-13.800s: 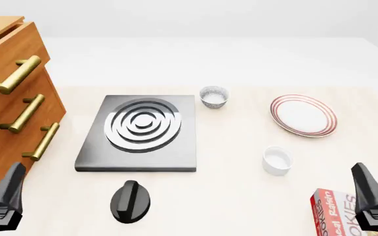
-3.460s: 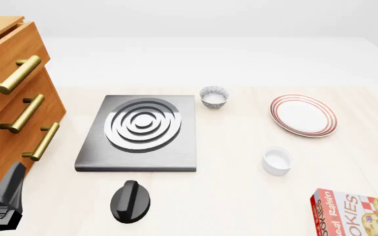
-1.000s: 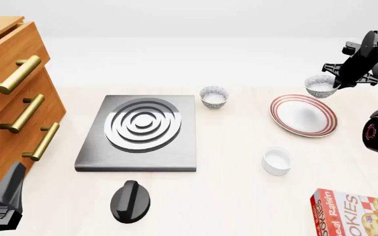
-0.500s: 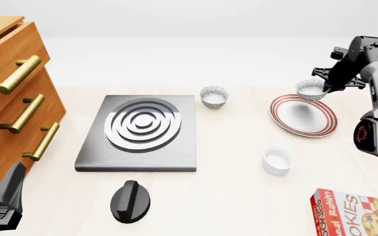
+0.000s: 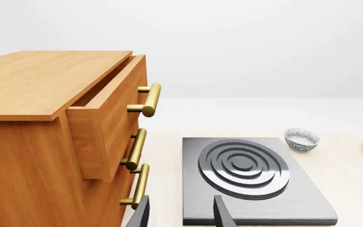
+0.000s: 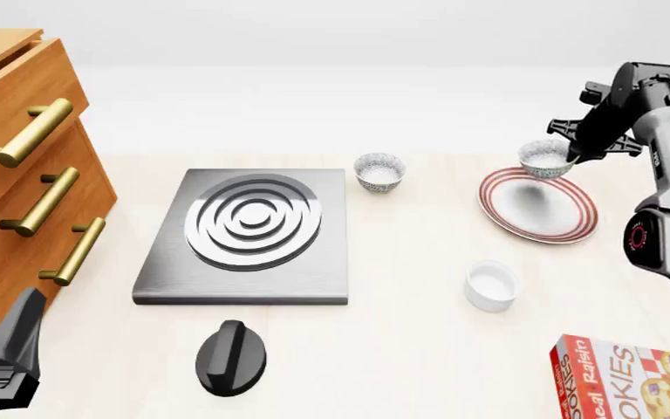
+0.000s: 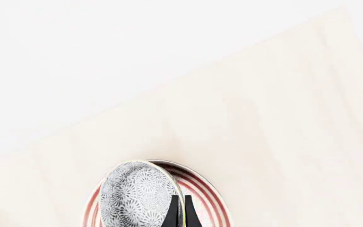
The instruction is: Pick the akita bowl next to the cookies box and place it on the plate.
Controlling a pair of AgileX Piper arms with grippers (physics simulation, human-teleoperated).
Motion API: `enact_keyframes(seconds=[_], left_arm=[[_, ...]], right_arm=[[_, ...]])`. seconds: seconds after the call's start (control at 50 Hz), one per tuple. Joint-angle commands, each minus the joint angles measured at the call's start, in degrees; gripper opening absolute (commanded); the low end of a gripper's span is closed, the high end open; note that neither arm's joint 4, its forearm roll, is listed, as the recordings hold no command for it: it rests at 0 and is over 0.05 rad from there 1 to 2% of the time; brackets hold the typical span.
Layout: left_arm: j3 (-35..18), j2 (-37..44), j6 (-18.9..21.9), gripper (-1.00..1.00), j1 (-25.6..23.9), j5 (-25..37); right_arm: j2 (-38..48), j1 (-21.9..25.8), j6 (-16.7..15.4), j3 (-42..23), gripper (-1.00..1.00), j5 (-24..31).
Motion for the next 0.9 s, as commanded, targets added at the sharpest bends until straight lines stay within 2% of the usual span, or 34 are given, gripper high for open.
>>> enact_keyframes(seconds=[0.02,0.16,0.24,0.3,0.56,0.76,0.9], left_arm=[[0.0,0.0,0.0,1.0,0.0,0.0],[0.0,0.0,0.0,1.0,0.0,0.0],[0.0,0.0,0.0,1.0,0.0,0.0],[0.0,0.0,0.0,1.0,0.0,0.0],[0.0,0.0,0.0,1.0,0.0,0.0],[0.0,0.0,0.0,1.0,0.0,0.0],[0.0,0.0,0.0,1.0,0.0,0.0]], right_arm=[[-0.7,0.4,0.5,0.2,-1.0,-0.1],[-1.7,0.5,0.5,2.2,-1.0,-1.1],[-6.5,0.7,0.6,12.2,-1.0,-6.4],[-8.8,0.7,0.5,16.9,-1.0,-9.0],[-15.3,1.1,0.8,30.3,-1.0,-16.3],[-18.0,0.9,1.0,35.6,-1.0,-19.1],[-18.1,0.7,1.0,36.4,-1.0,-19.7]])
